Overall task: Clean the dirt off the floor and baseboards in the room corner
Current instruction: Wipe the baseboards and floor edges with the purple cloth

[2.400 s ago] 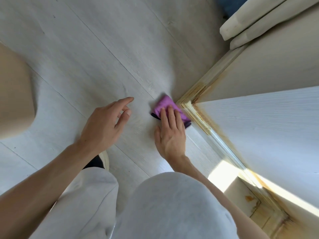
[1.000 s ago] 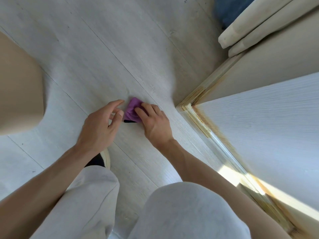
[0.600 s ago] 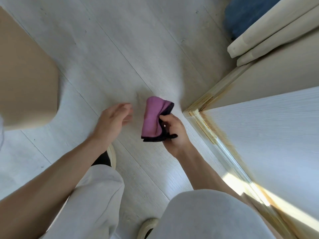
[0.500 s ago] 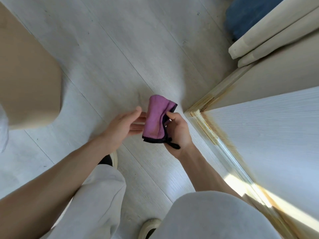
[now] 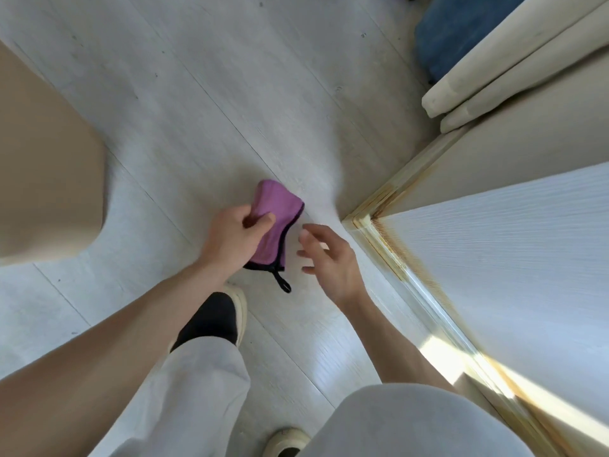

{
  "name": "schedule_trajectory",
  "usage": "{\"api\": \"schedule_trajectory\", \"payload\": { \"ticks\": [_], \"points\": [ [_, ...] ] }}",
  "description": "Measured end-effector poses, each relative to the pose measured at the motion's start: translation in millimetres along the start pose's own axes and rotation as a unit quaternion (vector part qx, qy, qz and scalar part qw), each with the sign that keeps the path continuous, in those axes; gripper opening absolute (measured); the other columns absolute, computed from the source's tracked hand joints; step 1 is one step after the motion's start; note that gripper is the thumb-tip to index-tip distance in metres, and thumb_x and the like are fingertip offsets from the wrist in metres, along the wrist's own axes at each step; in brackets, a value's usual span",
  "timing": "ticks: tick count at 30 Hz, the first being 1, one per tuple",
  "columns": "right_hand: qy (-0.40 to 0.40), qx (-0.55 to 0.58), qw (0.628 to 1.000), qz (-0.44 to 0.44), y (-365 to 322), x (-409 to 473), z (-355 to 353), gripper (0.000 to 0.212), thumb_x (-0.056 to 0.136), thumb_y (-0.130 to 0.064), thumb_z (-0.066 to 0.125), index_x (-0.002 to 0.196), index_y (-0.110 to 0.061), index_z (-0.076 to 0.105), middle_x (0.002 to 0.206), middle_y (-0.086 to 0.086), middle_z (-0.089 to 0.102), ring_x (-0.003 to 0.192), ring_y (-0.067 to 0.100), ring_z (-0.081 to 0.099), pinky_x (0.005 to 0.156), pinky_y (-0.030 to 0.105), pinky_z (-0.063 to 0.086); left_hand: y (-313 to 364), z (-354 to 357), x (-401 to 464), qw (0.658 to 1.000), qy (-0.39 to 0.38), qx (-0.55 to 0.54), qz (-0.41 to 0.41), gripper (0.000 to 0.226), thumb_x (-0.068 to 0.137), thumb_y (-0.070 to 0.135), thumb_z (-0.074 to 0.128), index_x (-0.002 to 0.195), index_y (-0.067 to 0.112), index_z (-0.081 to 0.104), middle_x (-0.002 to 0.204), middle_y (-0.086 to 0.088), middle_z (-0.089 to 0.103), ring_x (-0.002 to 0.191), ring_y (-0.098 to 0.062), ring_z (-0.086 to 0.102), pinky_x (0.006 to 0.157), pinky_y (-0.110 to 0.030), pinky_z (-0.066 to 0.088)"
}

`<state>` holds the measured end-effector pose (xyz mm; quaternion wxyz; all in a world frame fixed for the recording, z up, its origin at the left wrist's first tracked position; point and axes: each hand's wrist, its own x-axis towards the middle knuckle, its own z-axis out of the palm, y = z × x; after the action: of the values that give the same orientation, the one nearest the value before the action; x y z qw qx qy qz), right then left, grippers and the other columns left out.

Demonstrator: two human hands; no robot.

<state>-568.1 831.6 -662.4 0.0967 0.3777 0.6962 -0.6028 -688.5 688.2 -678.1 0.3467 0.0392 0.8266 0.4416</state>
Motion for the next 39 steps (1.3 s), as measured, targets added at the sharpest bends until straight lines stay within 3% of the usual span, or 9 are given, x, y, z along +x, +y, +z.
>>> {"api": "schedule_trajectory", "payload": {
  "ticks": [4,9,14,19,23,26,29,35,39],
  "points": [
    [0.019,-0.388,0.889,-0.24,63.7,-2.3,-12.6,0.057,0.101,-0.039,0.056,0.152,-0.014,0.046,0.163,0.005,0.037,0.151,0.022,0.035,0.12,0.038,0.035,19.7,-16.0,37.2,0.985,0.051,0.137,0.09,0.034,0.095,0.03,0.067,0.072,0.01,0.052,0.058,-0.001,0.05,0.055,-0.019,0.047,0.048,-0.019,0.032],
    [-0.073,-0.498,0.841,-0.198,102.8,-5.6,-27.3,0.074,0.109,-0.052,0.039,0.165,-0.027,-0.002,0.172,-0.003,-0.016,0.158,0.022,-0.015,0.128,0.053,0.004,59.7,1.9,88.3,0.968,-0.025,0.184,0.167,0.039,0.088,0.024,0.074,0.068,0.025,0.041,0.06,0.01,0.049,0.055,-0.003,0.047,0.052,-0.013,0.035],
    [-0.113,-0.52,0.831,-0.161,104.0,4.1,-27.4,0.096,0.097,-0.077,0.039,0.163,-0.032,-0.013,0.169,-0.005,-0.025,0.156,0.022,-0.023,0.125,0.047,-0.013,96.4,41.4,133.7,0.945,-0.095,0.214,0.228,0.024,0.086,0.021,0.07,0.079,0.017,0.048,0.063,0.005,0.048,0.065,-0.023,0.048,0.057,-0.029,0.027],
    [-0.098,-0.538,0.823,-0.153,107.1,5.9,-26.4,0.101,0.092,-0.082,0.04,0.165,-0.028,-0.005,0.172,0.0,-0.016,0.159,0.024,-0.013,0.127,0.047,-0.006,143.7,84.3,167.8,0.916,-0.141,0.259,0.272,0.005,0.092,0.018,0.056,0.095,0.015,0.056,0.086,-0.006,0.06,0.078,-0.028,0.053,0.063,-0.027,0.026],
    [-0.095,-0.538,0.822,-0.157,107.9,6.8,-26.6,0.101,0.091,-0.081,0.041,0.166,-0.025,0.001,0.173,0.003,-0.01,0.159,0.026,-0.009,0.128,0.047,-0.004,153.7,113.3,179.1,0.905,-0.152,0.263,0.298,0.036,0.094,0.012,0.052,0.13,0.015,0.057,0.106,-0.008,0.067,0.095,-0.03,0.063,0.072,-0.033,0.04],
    [-0.102,-0.541,0.82,-0.157,106.1,6.9,-26.8,0.101,0.091,-0.081,0.039,0.166,-0.023,0.003,0.173,0.005,-0.009,0.159,0.027,-0.009,0.128,0.05,-0.002,149.7,128.4,167.8,0.889,-0.219,0.266,0.3,0.052,0.101,0.007,0.047,0.148,0.029,0.047,0.099,0.0,0.057,0.088,-0.026,0.059,0.074,-0.03,0.04],
    [-0.094,-0.54,0.821,-0.162,107.3,6.0,-26.4,0.101,0.092,-0.081,0.04,0.166,-0.023,0.004,0.173,0.004,-0.008,0.159,0.027,-0.008,0.128,0.05,0.0,142.8,141.9,165.4,0.875,-0.256,0.29,0.29,0.047,0.104,0.016,0.044,0.142,0.043,0.052,0.106,-0.004,0.052,0.096,-0.031,0.056,0.079,-0.03,0.037],
    [-0.099,-0.53,0.827,-0.16,105.2,3.3,-26.7,0.099,0.094,-0.078,0.042,0.165,-0.026,-0.003,0.172,0.0,-0.016,0.158,0.024,-0.015,0.128,0.049,-0.006,132.2,135.2,144.1,0.893,-0.268,0.275,0.233,0.058,0.099,0.001,0.044,0.142,0.038,0.055,0.135,0.001,0.064,0.12,-0.021,0.057,0.083,-0.02,0.034],
    [-0.114,-0.52,0.831,-0.162,105.0,2.3,-30.1,0.099,0.095,-0.076,0.044,0.165,-0.026,-0.005,0.171,-0.002,-0.019,0.157,0.024,-0.019,0.127,0.05,-0.007,97.1,103.8,121.3,0.908,-0.29,0.249,0.17,0.053,0.094,-0.003,0.047,0.131,0.031,0.064,0.115,-0.001,0.07,0.104,-0.026,0.068,0.078,-0.031,0.054]
  ]
}}
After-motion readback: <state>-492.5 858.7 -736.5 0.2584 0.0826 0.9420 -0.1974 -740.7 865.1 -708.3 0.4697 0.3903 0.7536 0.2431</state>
